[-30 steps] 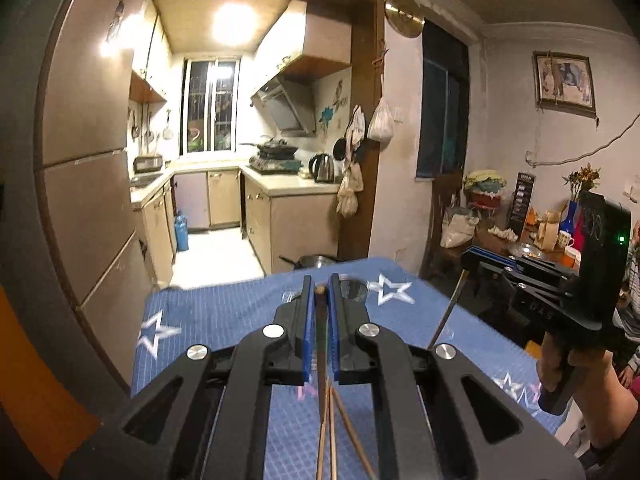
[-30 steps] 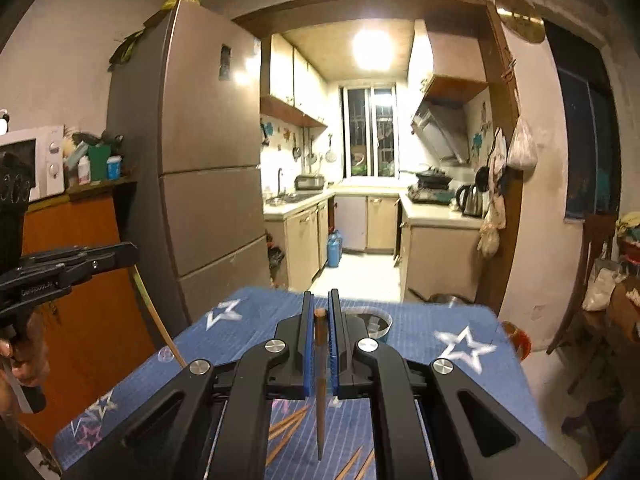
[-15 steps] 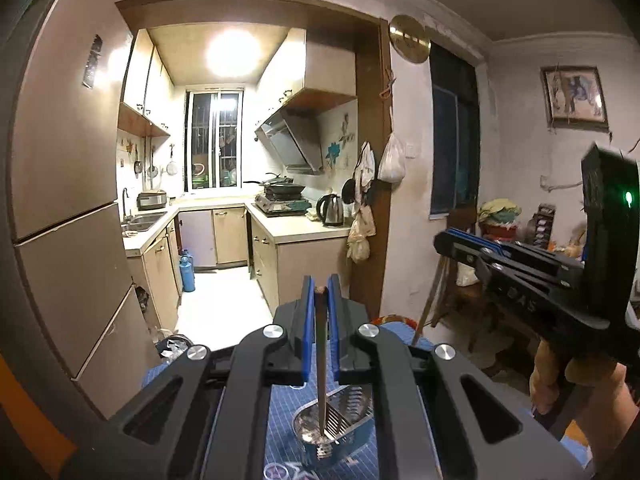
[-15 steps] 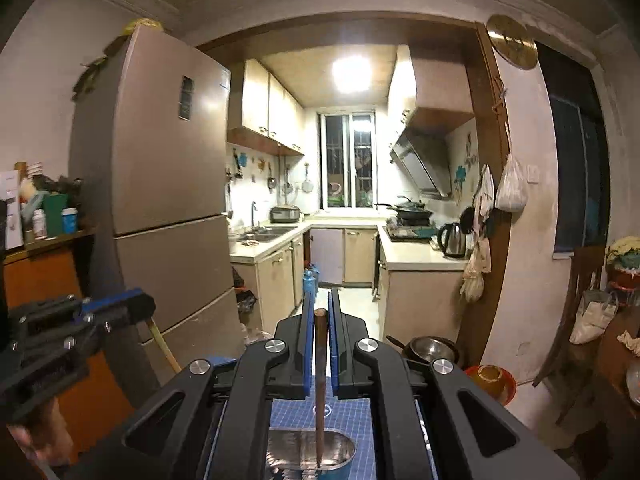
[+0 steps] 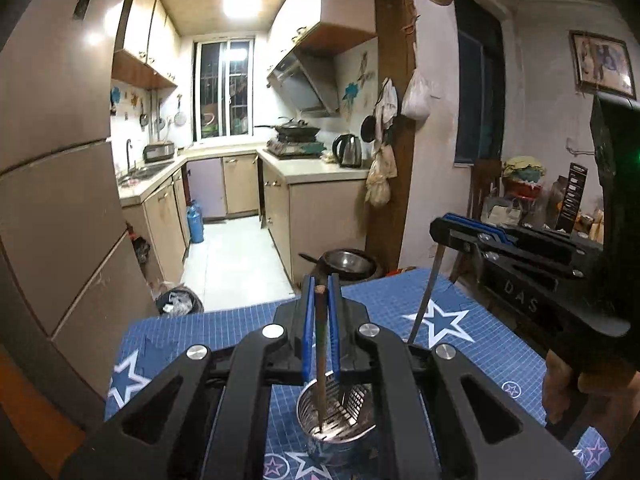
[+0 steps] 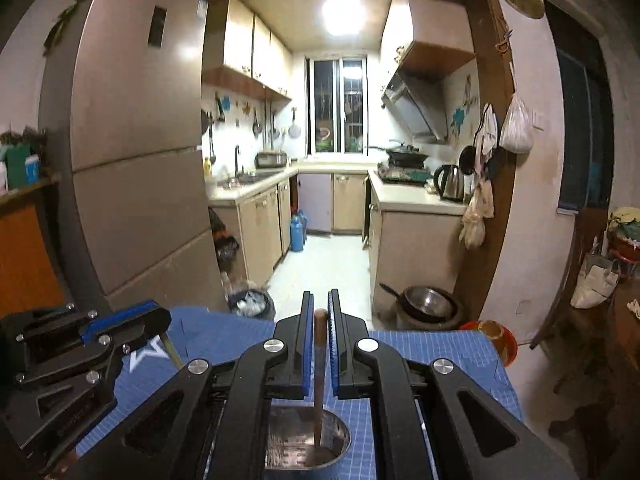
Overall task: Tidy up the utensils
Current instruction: 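Lower the chopstick into the teal holder and open the left tool, then move the right tool back over the chopstick row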
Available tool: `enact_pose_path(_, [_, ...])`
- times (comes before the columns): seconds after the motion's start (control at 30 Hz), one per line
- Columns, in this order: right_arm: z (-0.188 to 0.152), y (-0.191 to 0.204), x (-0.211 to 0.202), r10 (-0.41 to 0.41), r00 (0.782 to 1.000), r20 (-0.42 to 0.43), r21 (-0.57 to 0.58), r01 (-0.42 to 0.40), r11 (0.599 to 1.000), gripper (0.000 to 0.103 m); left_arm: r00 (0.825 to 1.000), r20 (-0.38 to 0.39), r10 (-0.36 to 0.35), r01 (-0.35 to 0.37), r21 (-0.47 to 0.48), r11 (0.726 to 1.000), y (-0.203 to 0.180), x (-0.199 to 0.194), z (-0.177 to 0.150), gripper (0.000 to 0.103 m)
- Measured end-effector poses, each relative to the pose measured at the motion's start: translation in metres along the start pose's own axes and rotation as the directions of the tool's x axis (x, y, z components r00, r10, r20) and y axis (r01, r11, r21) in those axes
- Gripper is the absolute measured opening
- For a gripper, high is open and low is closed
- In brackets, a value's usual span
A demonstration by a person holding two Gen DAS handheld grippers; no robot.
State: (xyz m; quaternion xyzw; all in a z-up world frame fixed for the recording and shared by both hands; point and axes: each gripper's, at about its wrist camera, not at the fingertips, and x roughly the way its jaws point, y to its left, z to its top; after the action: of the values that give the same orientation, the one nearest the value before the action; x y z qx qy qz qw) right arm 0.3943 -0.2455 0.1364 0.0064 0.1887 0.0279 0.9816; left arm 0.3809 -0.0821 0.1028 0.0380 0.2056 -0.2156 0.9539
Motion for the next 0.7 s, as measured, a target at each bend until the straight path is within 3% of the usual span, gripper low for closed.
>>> enact_pose_path(0.3, [-0.005,0.004,-0.028,-0.016,1.0,0.012,-0.001,0.016,1.0,0.008,1.0,0.012,0.009,-0.009,-0.018,1.0,0.013,-0.031,0.004,0.006])
enact_pose_path(0.4, [0.003,0.0,-0.051,-0.019,0.999,0.041,0.008,0.018,1.0,0.008,1.0,0.024,0.018,-0.018,-0.025,1.0,0.016,-0.045,0.015,0.024])
enact_pose_path(0.57, [0.0,-0.01,-0.117,-0.025,0.994,0.102,-0.011,0.026,1.0,0.009,0.992,0.122,0.038,-0.039,0.002,0.999,0.013,-0.108,0.018,0.027])
enact_pose_path(0.63, [-0.018,-0.016,-0.156,-0.014,0.994,0.107,-0.018,0.016,1.0,0.009,0.985,0.161,0.056,-0.066,0.06,0.996,0.007,-0.149,0.003,0.028])
enact_pose_path(0.7, [-0.045,-0.018,-0.192,-0.008,0.994,0.108,-0.047,0.013,0.999,0.009,0.982,0.173,0.07,-0.092,0.121,0.988,0.001,-0.185,-0.022,0.037])
